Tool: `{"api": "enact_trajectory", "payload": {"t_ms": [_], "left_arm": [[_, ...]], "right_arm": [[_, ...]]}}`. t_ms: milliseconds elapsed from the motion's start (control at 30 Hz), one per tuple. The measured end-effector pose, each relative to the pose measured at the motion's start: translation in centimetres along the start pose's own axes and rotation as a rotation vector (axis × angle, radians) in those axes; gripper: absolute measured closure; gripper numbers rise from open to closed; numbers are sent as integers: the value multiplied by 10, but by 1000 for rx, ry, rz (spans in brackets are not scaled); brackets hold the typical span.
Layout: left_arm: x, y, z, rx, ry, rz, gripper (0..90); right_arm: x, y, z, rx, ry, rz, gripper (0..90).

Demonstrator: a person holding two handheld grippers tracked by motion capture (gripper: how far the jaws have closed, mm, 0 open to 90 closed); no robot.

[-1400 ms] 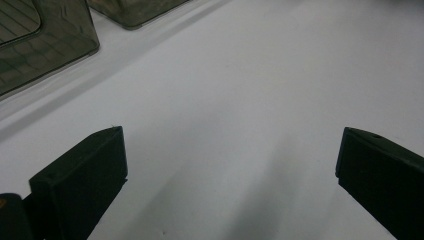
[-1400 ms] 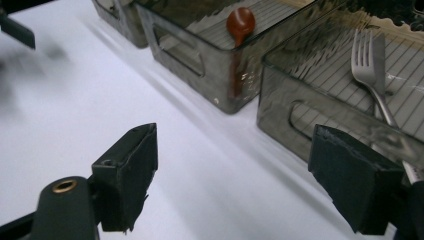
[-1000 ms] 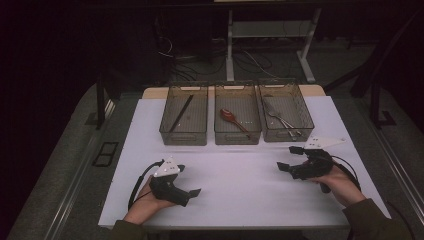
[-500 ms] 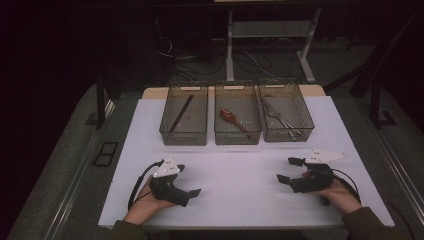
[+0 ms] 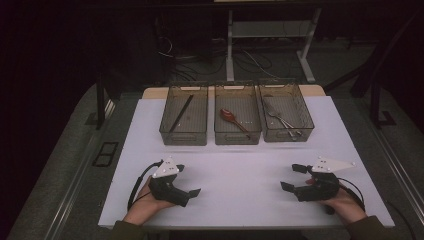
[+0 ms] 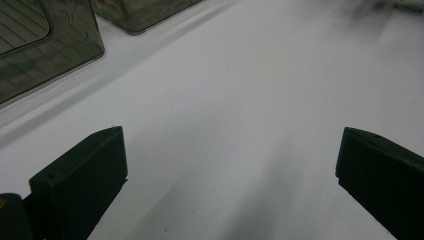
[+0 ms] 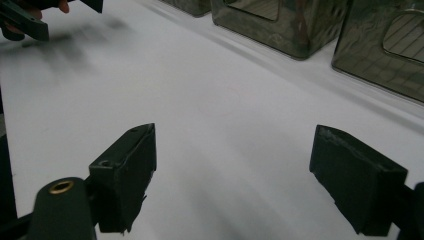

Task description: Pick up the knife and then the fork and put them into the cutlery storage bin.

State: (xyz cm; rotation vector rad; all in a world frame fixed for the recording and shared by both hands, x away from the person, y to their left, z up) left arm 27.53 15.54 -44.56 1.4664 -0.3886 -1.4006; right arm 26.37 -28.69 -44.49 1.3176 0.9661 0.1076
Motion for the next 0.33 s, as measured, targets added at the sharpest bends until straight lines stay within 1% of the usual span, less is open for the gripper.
{"api": "enact_trajectory", "payload": {"t_ms": [133,233,333], "left_arm": [[0,0,0,3,1,0,0],[0,0,0,3,-1,-3,0],[0,0,0,3,-1,-4,0]], "right_arm": [[-1,-1,7,9,-25,2,181],[-3,-2,10,13,-32,8,181],[-4,0,11,21,-29,22,181]]}}
Point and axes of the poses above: each handheld gripper's, and its own axes: x roughly forward along the jaws, y roughly out of its top, z roughly to its right, the point moved 1 cm from there along x, roughly forward along the jaws, and after that the axes turned 10 degrees about -y, right-handed, at the moved point
